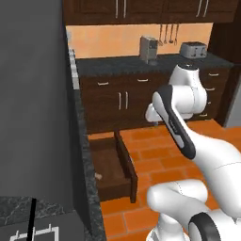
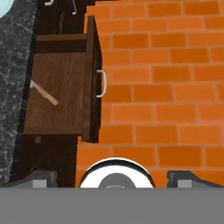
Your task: Pick up the knife from the drawer and place it on the cutting board. Then place the meat from the plate to the cutting board.
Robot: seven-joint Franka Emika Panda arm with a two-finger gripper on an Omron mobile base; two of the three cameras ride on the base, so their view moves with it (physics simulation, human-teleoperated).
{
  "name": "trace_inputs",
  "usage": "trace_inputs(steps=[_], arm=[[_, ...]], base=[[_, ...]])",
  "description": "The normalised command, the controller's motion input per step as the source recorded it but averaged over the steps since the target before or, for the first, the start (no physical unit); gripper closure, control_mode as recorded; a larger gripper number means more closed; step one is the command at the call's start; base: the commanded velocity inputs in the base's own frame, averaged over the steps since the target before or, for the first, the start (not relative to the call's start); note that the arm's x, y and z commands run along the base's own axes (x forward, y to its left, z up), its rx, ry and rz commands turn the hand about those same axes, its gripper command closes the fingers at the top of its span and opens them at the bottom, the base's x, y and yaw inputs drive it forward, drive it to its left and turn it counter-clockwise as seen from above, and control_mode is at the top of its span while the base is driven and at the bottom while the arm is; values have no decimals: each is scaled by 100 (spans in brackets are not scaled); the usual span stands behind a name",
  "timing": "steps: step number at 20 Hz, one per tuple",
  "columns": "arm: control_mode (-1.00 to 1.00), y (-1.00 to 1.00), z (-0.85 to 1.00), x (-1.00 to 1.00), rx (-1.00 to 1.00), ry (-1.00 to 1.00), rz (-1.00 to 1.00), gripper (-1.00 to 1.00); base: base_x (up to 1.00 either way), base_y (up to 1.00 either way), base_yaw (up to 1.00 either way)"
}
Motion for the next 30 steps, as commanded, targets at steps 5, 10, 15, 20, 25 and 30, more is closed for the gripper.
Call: trace_inputs(steps=[5, 10, 15, 20, 25, 30], arm=[[100, 0, 0, 0, 0, 0, 0, -100], [-100, 0, 0, 0, 0, 0, 0, -100], [-100, -1, -22, 11, -1, -2, 0, -100], [-100, 31, -82, 64, -4, -15, 1, -100], [-100, 65, -100, 65, 0, 2, 11, -100], [-100, 48, -100, 86, -2, 15, 12, -100]], base=[[-1, 53, -21], [-22, -1, 0], [0, 0, 0], [0, 0, 0], [0, 0, 0], [0, 0, 0]])
